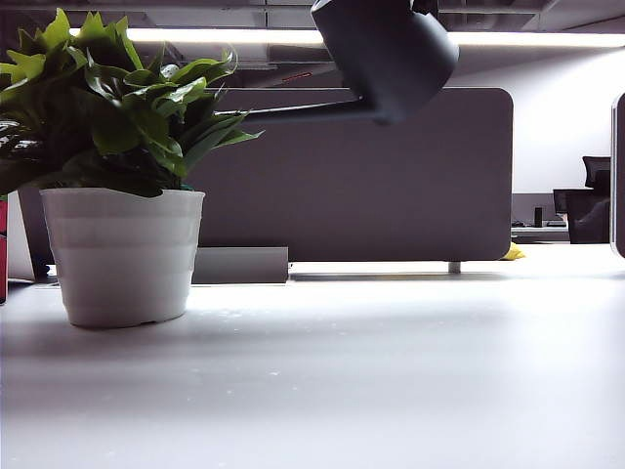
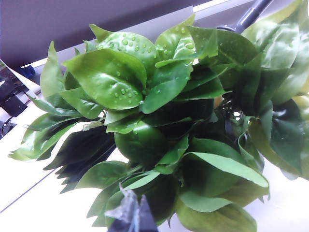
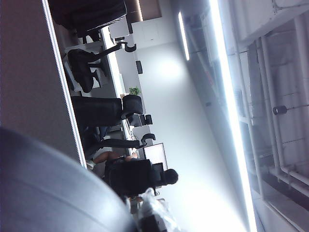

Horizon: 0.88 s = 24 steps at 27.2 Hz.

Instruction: Pick up the watering can from the table, water the potted plant, and put the can back.

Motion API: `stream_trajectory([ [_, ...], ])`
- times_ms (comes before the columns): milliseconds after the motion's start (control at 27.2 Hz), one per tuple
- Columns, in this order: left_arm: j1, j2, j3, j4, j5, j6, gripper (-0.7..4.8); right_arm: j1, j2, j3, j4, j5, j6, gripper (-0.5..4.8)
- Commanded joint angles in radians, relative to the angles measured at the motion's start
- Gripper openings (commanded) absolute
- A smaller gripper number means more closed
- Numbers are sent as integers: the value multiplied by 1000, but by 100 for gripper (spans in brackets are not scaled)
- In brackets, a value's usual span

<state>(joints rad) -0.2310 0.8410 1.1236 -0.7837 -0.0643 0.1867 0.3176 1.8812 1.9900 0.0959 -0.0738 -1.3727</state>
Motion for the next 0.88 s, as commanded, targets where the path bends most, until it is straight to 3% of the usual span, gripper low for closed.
stream_trajectory([
  [37, 1, -2, 4, 3, -3, 1, -6, 3, -27, 23, 119, 0, 3, -5],
  [883, 1, -2, 4, 3, -3, 0, -6, 3, -27, 22, 118, 5, -21, -5],
])
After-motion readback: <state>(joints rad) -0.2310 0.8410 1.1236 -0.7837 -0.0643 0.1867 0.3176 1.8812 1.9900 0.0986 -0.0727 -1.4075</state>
